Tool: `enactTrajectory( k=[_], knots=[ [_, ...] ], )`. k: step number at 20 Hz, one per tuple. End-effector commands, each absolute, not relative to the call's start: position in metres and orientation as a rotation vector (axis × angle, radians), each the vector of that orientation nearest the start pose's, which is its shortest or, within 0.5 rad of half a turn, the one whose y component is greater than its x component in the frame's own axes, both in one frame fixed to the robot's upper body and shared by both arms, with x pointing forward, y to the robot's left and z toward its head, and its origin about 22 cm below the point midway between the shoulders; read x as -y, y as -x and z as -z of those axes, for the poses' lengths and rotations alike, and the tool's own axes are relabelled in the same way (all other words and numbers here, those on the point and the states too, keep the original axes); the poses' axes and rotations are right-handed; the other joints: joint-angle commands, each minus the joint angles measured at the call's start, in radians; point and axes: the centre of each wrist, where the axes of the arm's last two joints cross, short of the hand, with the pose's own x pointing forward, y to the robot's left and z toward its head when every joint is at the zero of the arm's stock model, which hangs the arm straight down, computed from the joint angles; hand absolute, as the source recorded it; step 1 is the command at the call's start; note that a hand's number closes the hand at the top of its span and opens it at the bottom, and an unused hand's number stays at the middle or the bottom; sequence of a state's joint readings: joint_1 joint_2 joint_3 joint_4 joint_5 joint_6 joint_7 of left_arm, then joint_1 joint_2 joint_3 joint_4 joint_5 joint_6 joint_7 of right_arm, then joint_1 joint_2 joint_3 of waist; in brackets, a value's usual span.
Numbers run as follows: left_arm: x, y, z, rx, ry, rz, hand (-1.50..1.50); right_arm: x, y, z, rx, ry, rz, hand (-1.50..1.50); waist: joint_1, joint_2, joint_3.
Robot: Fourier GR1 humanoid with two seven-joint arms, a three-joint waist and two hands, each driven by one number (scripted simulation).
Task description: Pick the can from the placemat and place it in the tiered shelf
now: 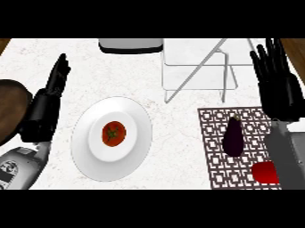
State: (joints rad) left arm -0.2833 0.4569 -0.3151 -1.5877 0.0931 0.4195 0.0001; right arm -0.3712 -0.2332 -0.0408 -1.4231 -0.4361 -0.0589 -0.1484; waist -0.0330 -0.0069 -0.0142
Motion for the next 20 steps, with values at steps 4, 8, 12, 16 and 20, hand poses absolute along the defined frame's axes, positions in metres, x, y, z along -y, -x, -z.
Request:
enactTrajectory(
  k=[4,8,12,16,20],
  knots=[
    [-0.274,-0.259,-0.013,1.407,-0.339,0.022,0.0,0.378,-0.257,-0.062,1.774,0.457,0.229,1.5,-0.084,-0.002,0.006],
    [-0.281,-0.238,0.014,1.2,-0.278,-0.119,0.0,0.46,-0.169,-0.006,1.233,0.898,0.233,1.5,-0.129,0.036,-0.002],
    [-0.293,-0.224,0.028,1.096,-0.173,-0.15,0.0,0.463,-0.093,0.007,1.21,0.902,0.407,-1.5,-0.075,-0.005,0.01],
    [-0.3,-0.221,0.038,1.106,-0.12,-0.116,0.0,0.45,-0.027,-0.008,1.28,0.822,0.288,-1.5,-0.031,0.0,0.01],
    [-0.299,-0.232,0.033,1.103,-0.116,-0.094,0.0,0.437,-0.003,-0.051,1.291,0.7,0.172,-1.5,-0.015,0.004,0.011]
  ],
)
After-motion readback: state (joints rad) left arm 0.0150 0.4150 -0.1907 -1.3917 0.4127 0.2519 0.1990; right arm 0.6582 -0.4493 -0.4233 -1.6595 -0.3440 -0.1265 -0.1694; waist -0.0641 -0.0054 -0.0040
